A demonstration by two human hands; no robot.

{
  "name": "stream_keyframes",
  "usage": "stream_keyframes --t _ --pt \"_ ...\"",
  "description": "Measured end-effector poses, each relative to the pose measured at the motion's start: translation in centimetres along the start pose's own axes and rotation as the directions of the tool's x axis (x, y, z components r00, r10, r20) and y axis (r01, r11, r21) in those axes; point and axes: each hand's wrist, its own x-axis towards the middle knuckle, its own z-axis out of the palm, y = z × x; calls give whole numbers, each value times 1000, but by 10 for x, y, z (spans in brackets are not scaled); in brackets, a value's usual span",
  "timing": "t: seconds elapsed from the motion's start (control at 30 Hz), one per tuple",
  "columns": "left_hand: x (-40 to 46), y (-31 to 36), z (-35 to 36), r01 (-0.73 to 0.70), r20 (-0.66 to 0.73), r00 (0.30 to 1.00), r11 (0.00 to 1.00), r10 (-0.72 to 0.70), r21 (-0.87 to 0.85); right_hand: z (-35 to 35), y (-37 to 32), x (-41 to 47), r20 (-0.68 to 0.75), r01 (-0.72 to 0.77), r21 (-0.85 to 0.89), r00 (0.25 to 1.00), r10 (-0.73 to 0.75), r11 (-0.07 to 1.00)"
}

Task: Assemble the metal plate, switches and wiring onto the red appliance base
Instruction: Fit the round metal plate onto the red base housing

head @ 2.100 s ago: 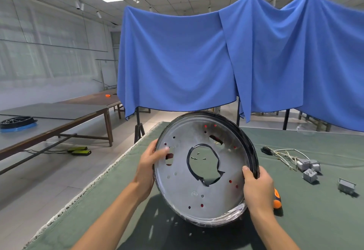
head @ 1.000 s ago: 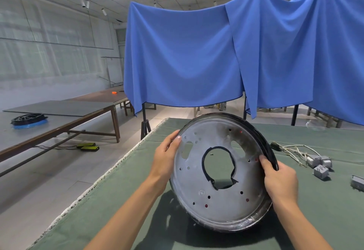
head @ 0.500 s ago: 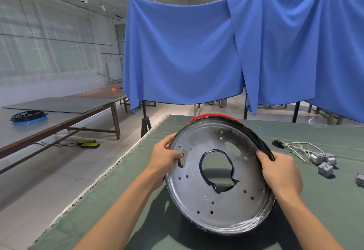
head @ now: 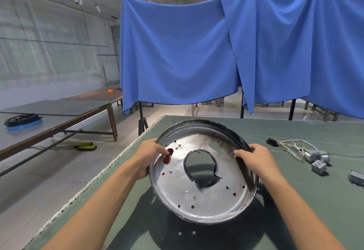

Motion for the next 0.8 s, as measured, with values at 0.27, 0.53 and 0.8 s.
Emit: stream_keyframes --t 0.27,0.53,0.8 --pt "0 5 4 11 136 990 981 -38 196 -8 6 -1 55 92 2 994 -91 996" --pt "4 -7 10 4 60 998 992 -11 122 -7 14 4 -82 42 -70 996 -48 997" --pt "15 -21 15 -89 0 996 982 90 166 -4 21 5 -61 -17 -139 998 9 990"
